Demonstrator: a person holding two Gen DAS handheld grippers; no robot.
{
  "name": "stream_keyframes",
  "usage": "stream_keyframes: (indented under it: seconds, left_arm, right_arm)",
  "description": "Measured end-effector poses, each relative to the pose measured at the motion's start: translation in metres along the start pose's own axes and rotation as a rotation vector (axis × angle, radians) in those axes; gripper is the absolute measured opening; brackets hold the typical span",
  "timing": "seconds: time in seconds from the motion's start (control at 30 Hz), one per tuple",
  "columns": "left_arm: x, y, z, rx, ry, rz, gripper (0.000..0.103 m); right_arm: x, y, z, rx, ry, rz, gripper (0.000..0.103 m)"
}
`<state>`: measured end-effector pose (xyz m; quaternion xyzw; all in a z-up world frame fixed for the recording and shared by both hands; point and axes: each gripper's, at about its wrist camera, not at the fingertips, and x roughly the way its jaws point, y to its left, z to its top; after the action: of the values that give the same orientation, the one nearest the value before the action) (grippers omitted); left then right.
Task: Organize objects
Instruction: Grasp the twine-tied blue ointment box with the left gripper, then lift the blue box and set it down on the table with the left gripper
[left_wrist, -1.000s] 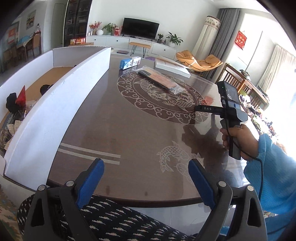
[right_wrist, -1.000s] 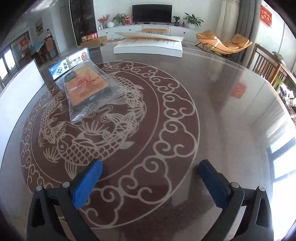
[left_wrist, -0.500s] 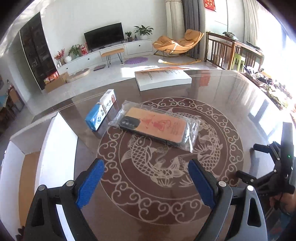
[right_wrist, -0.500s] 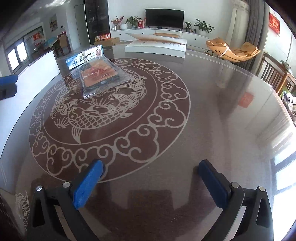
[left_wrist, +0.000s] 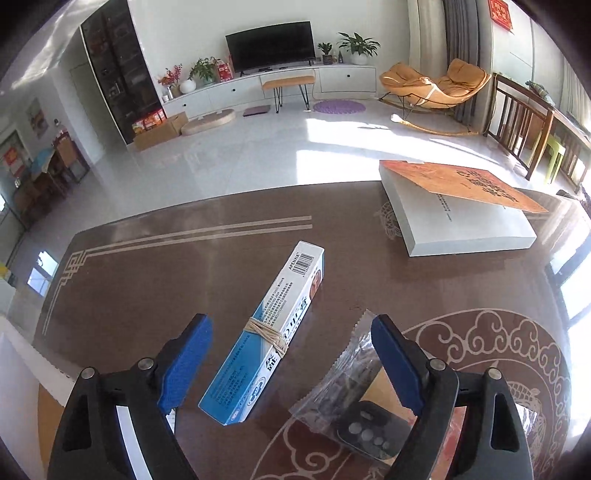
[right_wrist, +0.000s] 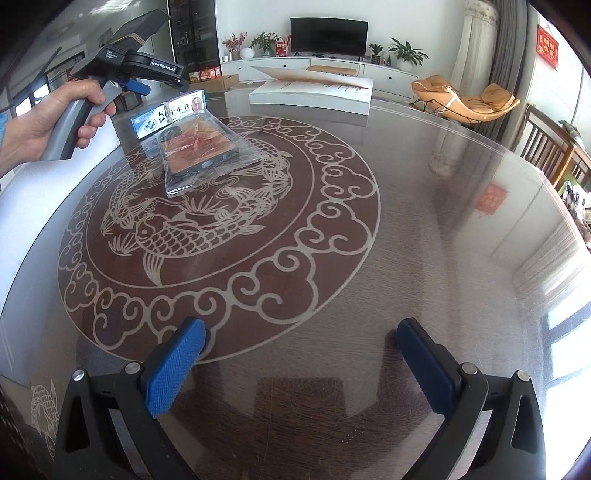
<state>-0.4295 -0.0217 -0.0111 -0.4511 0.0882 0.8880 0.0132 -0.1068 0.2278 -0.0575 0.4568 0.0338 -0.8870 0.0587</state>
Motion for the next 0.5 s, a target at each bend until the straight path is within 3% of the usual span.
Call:
stream_keyframes:
  seconds: [0.17, 0.2, 0.23, 0.27, 0.37, 0.5]
  left_arm:
    - [0.041, 0.019, -0.002, -0.071, 0.080, 0.045, 0.086]
    - [0.049, 0.023, -0.007, -0.088, 0.104, 0.017, 0.076]
    - [0.054, 0.025, -0.010, -0.089, 0.119, -0.026, 0.038]
    - [0.050, 0.026, -0.013, -0.086, 0.090, -0.035, 0.024]
    - [0.038, 0.008, -0.032, 0.019, 0.042, 0.031, 0.024]
    - [0.003, -0.024, -0.072, 0.075, 0.024, -0.051, 0.024]
  right_arm:
    - [0.000, -0.001, -0.001, 0.000, 0.000, 0.000, 0.103]
    - [0.000, -0.001, -0.001, 0.000, 0.000, 0.000, 0.103]
    - [0.000, -0.001, -0.001, 0.000, 0.000, -0.001, 0.103]
    - [-0.001, -0.002, -0.002, 0.002, 0.000, -0.002, 0.103]
    - [0.000, -0.004, -0.001, 0.007, 0.000, -0.006, 0.103]
    - [0.000, -0.004, -0.001, 0.006, 0.000, -0.006, 0.103]
